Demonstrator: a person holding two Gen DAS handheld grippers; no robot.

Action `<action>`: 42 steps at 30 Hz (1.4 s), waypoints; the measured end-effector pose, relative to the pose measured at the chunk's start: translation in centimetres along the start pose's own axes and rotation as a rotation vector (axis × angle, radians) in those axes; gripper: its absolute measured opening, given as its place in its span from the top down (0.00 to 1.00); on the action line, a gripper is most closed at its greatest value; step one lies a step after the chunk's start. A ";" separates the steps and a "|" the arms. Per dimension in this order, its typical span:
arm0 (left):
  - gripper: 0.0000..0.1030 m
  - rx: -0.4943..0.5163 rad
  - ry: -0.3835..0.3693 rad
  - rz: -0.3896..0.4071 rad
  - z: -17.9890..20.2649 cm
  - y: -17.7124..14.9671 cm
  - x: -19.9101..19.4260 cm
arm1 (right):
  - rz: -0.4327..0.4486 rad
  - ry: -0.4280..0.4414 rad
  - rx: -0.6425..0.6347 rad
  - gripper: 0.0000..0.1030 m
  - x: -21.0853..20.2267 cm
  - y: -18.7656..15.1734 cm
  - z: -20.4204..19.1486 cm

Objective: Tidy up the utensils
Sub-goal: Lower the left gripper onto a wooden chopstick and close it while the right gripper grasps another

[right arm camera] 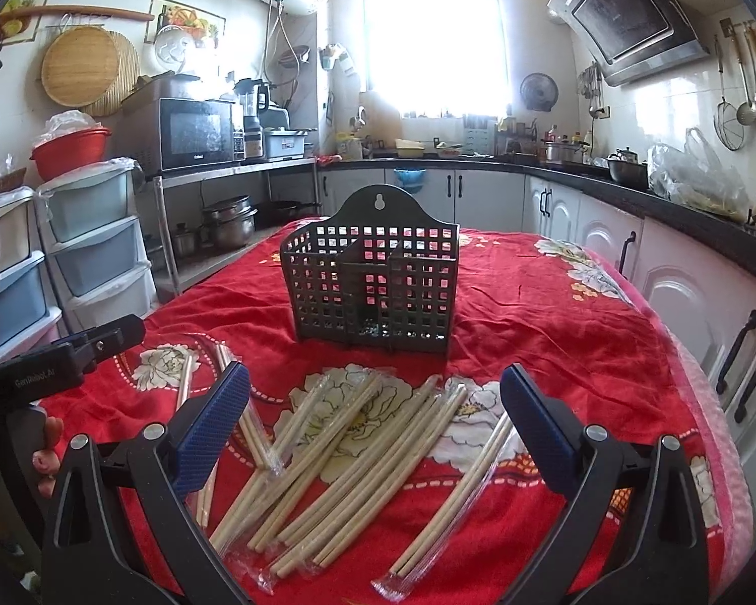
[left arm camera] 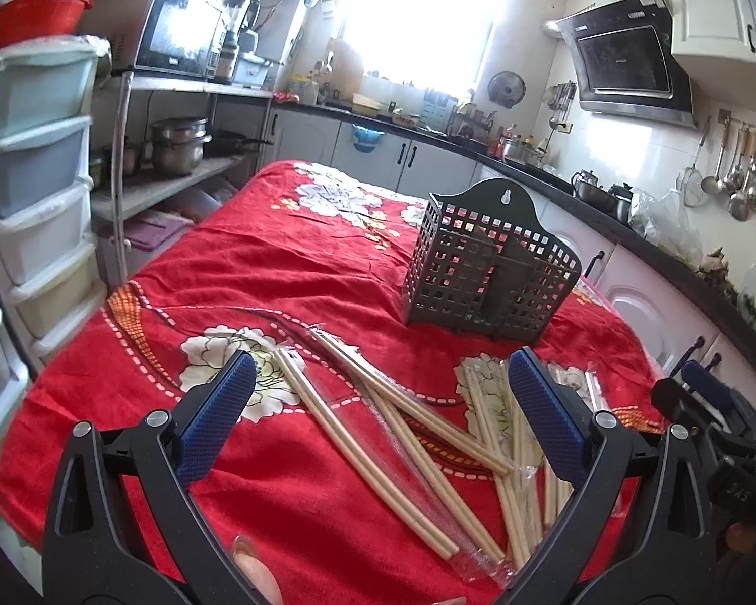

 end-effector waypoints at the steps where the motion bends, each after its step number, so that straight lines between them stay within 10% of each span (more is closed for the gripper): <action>1: 0.10 -0.006 -0.005 -0.007 -0.1 0.2 0.2 | -0.003 0.001 -0.001 0.06 0.2 0.1 0.1; 29: 0.10 -0.181 -0.098 -0.384 -1.1 -0.1 10.5 | -0.219 -0.064 0.099 0.08 7.1 0.3 7.1; 42: 0.26 -0.260 -0.086 -0.499 -3.0 -0.9 14.0 | -0.495 0.028 0.219 0.61 12.9 -3.9 8.2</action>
Point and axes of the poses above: each gripper's, at about its wrist camera, not at the fingertips, and x roughly the way its jaws point, z to its right, y to its top, the point moved 9 cm from there along x, roughly the way its jaws point
